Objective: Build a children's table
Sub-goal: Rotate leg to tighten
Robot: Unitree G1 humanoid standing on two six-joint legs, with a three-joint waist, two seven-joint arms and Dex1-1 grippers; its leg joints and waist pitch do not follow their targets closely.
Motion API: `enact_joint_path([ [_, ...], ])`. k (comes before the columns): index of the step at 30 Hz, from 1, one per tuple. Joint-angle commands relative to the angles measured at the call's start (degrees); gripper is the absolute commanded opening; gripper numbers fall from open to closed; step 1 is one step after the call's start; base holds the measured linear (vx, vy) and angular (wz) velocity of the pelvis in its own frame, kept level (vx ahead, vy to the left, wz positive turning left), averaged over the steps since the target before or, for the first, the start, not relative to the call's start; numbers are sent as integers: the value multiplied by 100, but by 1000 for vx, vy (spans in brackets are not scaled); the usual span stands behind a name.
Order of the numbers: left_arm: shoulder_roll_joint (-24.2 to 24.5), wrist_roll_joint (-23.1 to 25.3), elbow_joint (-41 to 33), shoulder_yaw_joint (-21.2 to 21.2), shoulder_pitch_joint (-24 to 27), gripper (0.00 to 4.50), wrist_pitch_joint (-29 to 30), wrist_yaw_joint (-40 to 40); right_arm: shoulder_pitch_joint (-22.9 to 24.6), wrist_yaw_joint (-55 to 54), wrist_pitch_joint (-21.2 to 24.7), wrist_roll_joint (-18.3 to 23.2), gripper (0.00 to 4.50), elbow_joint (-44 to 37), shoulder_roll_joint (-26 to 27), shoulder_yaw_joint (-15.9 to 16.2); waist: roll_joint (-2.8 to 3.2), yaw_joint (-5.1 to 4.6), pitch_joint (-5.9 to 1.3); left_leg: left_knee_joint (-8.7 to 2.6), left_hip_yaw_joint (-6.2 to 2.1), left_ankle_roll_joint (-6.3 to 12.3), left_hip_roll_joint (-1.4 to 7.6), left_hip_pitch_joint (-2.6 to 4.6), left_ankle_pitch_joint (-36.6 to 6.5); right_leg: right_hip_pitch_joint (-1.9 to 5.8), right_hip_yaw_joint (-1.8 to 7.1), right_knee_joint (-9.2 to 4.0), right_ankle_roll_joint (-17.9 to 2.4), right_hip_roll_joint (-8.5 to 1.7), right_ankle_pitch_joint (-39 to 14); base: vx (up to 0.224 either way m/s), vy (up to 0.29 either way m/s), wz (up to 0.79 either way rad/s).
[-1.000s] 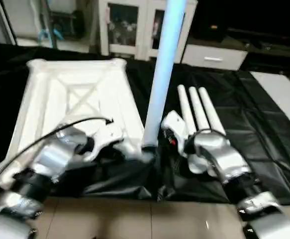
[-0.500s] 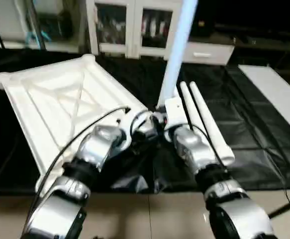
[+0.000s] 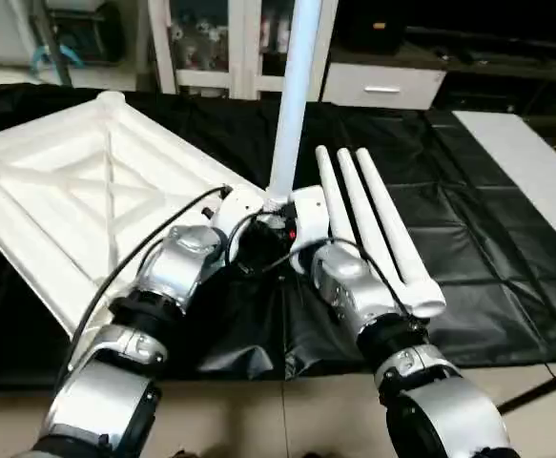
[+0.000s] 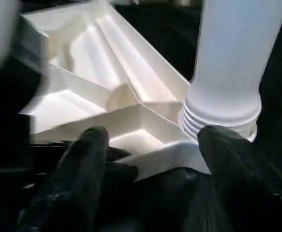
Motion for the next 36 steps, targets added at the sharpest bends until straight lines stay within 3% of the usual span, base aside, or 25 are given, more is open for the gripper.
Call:
enact_joint_path([
  [1,152,58,17,-58,199,0,-133,-140,137,296,103,-52,351,-393,-226,100,54,71,-432,-341,36,163,78,31,-957,384,258,-223,-1179,-284,-733,0,0,0],
  [2,345,79,18,-132,290,0,-173,-394,350,844,409,31,369,-1008,-502,235,92,83,-430,-342,30,185,70,38,-911,406,255,-219,-1202,-261,-639,0,0,0],
  [4,473,110,71,-132,323,0,-235,-440,478,1222,647,35,376,-1397,-737,390,75,74,-420,-354,20,193,75,27,-925,421,251,-218,-1182,-243,-634,0,0,0],
  [9,864,144,18,-345,468,0,-417,-1098,634,1839,1021,66,420,-2000,-1310,553,82,43,-402,-371,11,14,85,47,-1443,381,256,-302,-1053,-270,-1443,0,0,0],
  [10,1085,137,-93,-498,574,0,-439,-1562,694,2138,1218,113,431,-2268,-1594,614,108,61,-397,-378,3,-18,96,72,-1508,368,255,-314,-1042,-270,-1503,0,0,0],
  [12,1503,83,-491,-798,823,0,-707,-2485,726,2569,1458,197,439,-2541,-1974,650,99,62,-401,-383,1,-27,110,63,-1482,373,265,-284,-1065,-271,-1386,0,0,0],
  [15,1800,-46,-835,-989,1008,0,-1031,-3239,717,2888,1569,248,445,-2605,-2165,672,120,74,-371,-392,11,-87,113,100,-1679,332,266,-308,-1108,-260,-1547,0,0,0],
  [20,2155,-262,-1416,-1260,1216,0,-775,-4139,652,3400,1601,227,445,-2479,-2345,866,110,147,-316,-434,-12,-246,136,186,-2259,274,274,-366,-998,-287,-2312,0,0,0],
  [22,2227,-224,-1506,-1350,1244,0,-791,-4270,670,3599,1612,244,445,-2499,-2386,1000,91,174,-325,-423,5,-271,136,237,-2309,241,293,-368,-1021,-274,-2275,0,0,0],
  [26,2322,-232,-1741,-1424,1321,0,-764,-4490,717,3833,1514,176,445,-2514,-2415,1233,78,182,-343,-441,-14,-275,125,169,-2155,301,327,-311,-971,-269,-2179,0,0,0],
  [30,2332,-211,-1900,-1412,1350,0,-714,-4542,680,4090,1338,28,445,-2353,-2380,1430,56,183,-351,-431,2,-255,114,160,-2058,297,337,-312,-940,-267,-2148,0,0,0],
  [36,2341,-201,-2016,-1459,1349,0,-646,-4612,501,4120,1049,-146,445,-1924,-2286,1603,71,177,-379,-419,4,-273,110,149,-1886,315,334,-270,-1070,-252,-1780,0,0,0],
])
